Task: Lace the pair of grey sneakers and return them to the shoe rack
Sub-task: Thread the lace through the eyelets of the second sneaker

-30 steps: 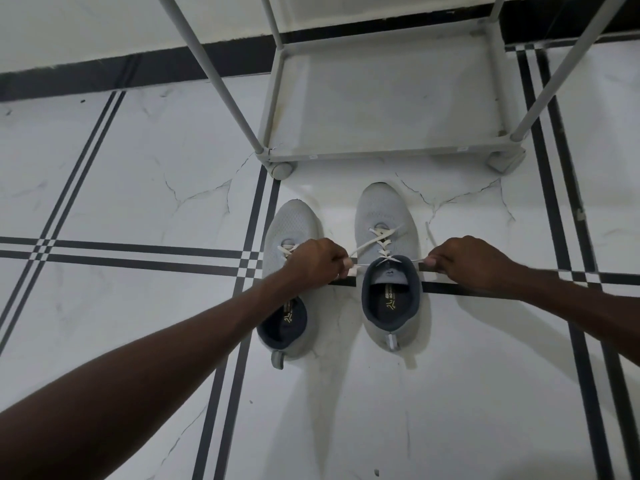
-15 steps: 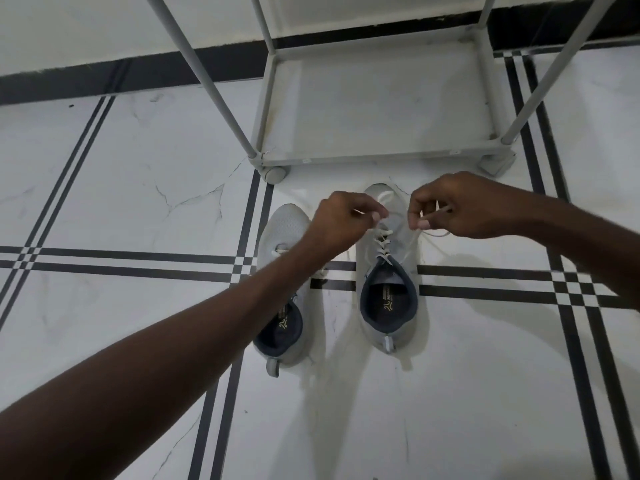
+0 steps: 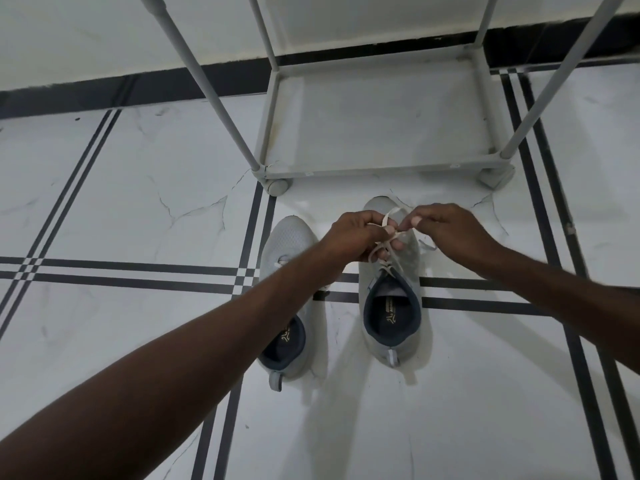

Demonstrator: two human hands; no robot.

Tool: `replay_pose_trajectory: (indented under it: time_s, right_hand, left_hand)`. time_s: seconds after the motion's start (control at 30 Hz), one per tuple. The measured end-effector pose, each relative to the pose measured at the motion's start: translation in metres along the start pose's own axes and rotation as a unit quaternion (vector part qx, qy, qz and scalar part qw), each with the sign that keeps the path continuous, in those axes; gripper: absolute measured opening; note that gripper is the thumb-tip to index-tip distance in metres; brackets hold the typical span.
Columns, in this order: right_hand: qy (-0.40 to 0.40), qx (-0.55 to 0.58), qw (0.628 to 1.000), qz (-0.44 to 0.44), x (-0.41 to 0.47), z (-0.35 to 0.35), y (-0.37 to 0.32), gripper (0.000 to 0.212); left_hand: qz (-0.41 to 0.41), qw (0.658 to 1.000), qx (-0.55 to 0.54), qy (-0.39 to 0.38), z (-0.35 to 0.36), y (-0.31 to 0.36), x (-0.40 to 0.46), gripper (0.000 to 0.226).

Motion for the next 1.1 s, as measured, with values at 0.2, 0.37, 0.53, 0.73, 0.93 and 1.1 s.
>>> replay_pose_trajectory:
  time_s: [0.2, 0.37, 0.53, 0.73, 0.93, 1.1]
  right_hand:
    - [-0.155, 0.053, 0.986, -0.001, -0.006, 0.014, -0.016, 0.035]
    - [-0.389, -0.046, 0.918, 0.059, -0.031, 0.054, -0.004, 0.031]
    - [-0.384, -0.079, 0.912, 0.122, -0.028, 0.047, 0.009, 0.029]
    - [-0.16, -0.07, 0.984, 0.041, 0.004, 0.039, -0.006, 0.036]
    - [-0.219, 0.18, 0.952, 0.115, 0.011, 0.06, 0.0, 0.012]
    - [-0.178, 0.271, 0.932, 0.165, 0.016, 0.045, 0.019, 0.02]
  left_hand:
    - [0.018, 1.0, 0.01, -0.016, -0.015, 0.005, 0.0, 0.019]
    - [0.141, 0.962, 0.233, -0.021, -0.024, 0.035, 0.003, 0.019]
    - [0.297, 0.832, 0.468, -0.007, 0.008, 0.063, -0.013, 0.014]
    - [0.394, 0.696, 0.599, 0.023, 0.027, 0.059, -0.021, 0.037]
    - [0.378, 0.734, 0.557, 0.089, 0.014, 0.07, -0.027, 0.023]
    - [0.294, 0.846, 0.419, 0.15, -0.021, 0.054, -0.022, 0.026]
Point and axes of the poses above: each hand's wrist, its own x-axis towards the middle knuckle, its own z-axis out of the palm, y = z × x, the point moved 10 cm from there along x, towards the middle knuckle, and after that the axes turned 9 degrees about z, right-handed, at the moved point
